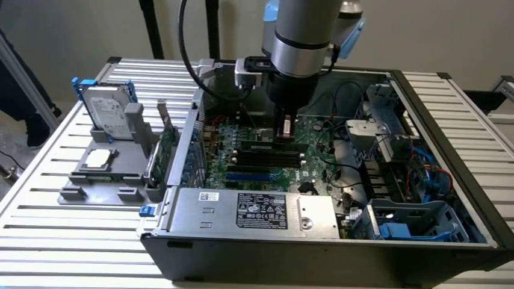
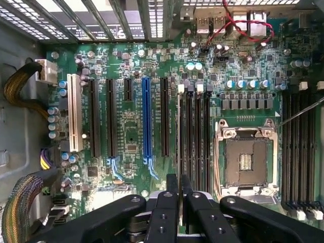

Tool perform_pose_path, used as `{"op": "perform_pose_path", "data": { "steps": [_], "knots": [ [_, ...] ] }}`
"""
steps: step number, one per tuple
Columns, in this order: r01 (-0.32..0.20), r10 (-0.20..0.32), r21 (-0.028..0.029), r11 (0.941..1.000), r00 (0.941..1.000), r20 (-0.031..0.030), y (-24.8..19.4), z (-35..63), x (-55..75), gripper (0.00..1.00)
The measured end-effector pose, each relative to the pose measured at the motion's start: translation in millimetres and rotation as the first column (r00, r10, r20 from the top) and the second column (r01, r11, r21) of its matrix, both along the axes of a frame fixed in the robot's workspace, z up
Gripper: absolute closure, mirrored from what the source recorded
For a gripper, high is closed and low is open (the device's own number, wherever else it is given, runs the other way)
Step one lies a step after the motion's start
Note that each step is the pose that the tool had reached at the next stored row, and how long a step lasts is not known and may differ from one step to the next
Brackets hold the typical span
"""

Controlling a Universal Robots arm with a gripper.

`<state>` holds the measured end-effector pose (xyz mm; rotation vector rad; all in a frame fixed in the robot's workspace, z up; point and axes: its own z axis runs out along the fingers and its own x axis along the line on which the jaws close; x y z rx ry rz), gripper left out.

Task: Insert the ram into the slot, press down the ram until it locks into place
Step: 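Insert the ram into the slot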

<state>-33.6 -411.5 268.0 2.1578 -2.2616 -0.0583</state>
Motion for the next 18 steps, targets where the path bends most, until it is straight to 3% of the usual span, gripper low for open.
{"op": "perform_pose_path", "data": {
  "steps": [12, 18],
  "knots": [
    [0.000, 0.000, -0.0001, 1.0000, 1.0000, -0.0001, 0.5, -21.5, -4.4, 0.87],
    [-0.002, 0.002, -0.0001, 1.0000, 1.0000, -0.0005, 3.3, -25.0, -4.4, 0.87]
  ]
}}
